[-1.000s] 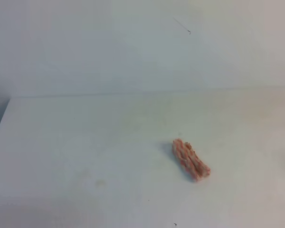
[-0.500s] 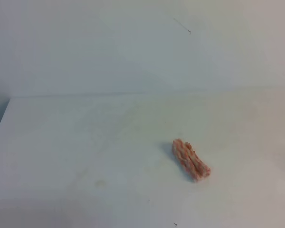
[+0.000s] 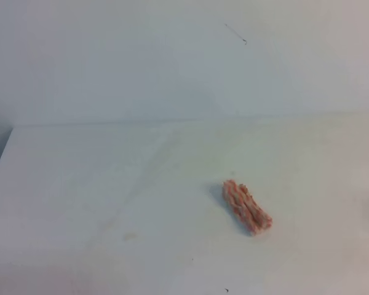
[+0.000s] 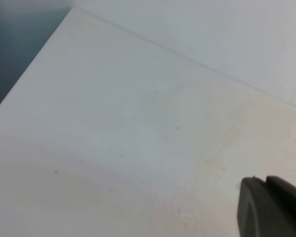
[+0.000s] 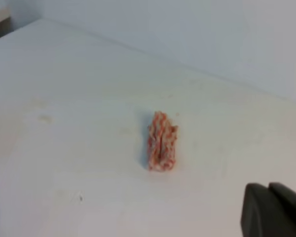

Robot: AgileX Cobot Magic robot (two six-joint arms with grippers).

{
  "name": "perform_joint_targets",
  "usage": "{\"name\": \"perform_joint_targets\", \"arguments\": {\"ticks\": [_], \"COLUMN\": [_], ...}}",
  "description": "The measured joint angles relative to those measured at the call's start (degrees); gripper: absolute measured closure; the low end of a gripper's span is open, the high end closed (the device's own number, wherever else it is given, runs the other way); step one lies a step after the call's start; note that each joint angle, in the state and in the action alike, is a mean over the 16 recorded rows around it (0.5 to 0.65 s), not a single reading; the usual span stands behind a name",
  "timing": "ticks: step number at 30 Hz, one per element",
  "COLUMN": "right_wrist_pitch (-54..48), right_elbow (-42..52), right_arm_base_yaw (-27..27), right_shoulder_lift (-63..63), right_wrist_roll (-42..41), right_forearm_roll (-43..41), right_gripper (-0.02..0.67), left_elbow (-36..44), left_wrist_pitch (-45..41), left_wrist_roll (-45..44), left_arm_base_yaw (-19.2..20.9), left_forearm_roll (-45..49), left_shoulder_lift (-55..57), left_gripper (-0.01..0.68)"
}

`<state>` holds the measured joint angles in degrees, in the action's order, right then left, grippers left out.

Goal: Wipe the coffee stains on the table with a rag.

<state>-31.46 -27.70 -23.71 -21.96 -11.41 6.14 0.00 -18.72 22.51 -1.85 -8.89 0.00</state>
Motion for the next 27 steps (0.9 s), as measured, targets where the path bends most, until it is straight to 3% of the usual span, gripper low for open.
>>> {"name": "perform_joint_targets", "arguments": {"ticks": [13,27], "right_wrist_pitch": [6.8,13.3], "right_elbow": [18.8,27.8], "right_arm_base_yaw": [11.3,23.6], "right_shoulder_lift": [20.5,22.8], "right_wrist_roll": [0.0,0.0], "right_forearm_roll": [0.2,0.3], "right_gripper": [0.652,0.653], "left_elbow": [0.0,0.0], "left_wrist_pitch": [0.0,0.0], "left_wrist_roll": [0.0,0.0], "left_arm_base_yaw": [0.0,0.0], "left_forearm_roll": [0.0,0.0], "left_shoulder_lift": [0.0,0.0], "left_gripper": [0.674,0.674]}}
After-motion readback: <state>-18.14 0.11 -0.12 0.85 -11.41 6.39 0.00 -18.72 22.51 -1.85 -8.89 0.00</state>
